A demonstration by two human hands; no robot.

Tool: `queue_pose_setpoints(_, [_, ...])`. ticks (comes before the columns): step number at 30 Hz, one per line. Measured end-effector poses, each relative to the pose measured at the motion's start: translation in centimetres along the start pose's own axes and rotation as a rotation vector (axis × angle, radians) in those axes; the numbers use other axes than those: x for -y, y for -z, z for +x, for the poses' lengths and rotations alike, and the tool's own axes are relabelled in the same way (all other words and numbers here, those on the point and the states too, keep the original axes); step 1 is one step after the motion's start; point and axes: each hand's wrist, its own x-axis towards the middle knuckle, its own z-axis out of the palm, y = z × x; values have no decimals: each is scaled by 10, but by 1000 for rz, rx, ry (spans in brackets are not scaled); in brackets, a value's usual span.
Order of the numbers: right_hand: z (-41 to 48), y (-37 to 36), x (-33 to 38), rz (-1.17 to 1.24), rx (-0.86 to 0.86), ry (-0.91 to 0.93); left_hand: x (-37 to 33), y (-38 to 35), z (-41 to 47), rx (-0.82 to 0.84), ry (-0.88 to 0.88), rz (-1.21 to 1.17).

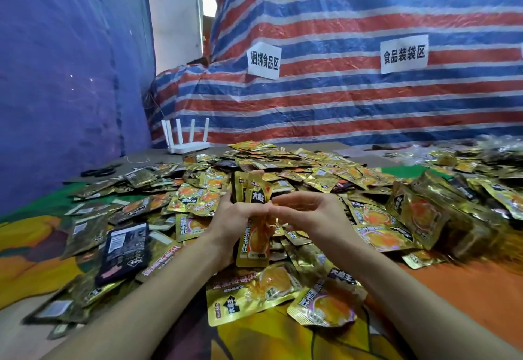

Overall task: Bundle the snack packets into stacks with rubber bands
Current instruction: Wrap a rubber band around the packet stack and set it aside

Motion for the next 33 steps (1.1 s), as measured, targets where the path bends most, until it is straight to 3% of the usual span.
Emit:
queue_pose_setpoints(5, [0, 3, 0, -79, 3, 62, 3, -2, 0, -9, -26, 15])
queue_pose_setpoints(8, [2, 5, -1, -99, 31, -24, -1, -2, -2, 74, -84, 61])
queue_pose_setpoints(13, [4, 10, 2, 115, 156, -219, -7, 2, -4, 207, -119, 118])
queue_pose_setpoints(17, [4, 14, 11, 252, 127, -309, -7, 5, -4, 234, -81, 133])
queue_pose_setpoints(20, [0, 11, 15, 309, 167, -294, -6, 2, -2, 216, -83, 113])
queue_pose_setpoints(27, [1, 15, 21, 796, 104, -136, -7, 2, 2, 182, -43, 33])
queue_pose_setpoints(33, [5, 8, 17, 719, 140, -119, -9, -7, -4, 353, 1, -51])
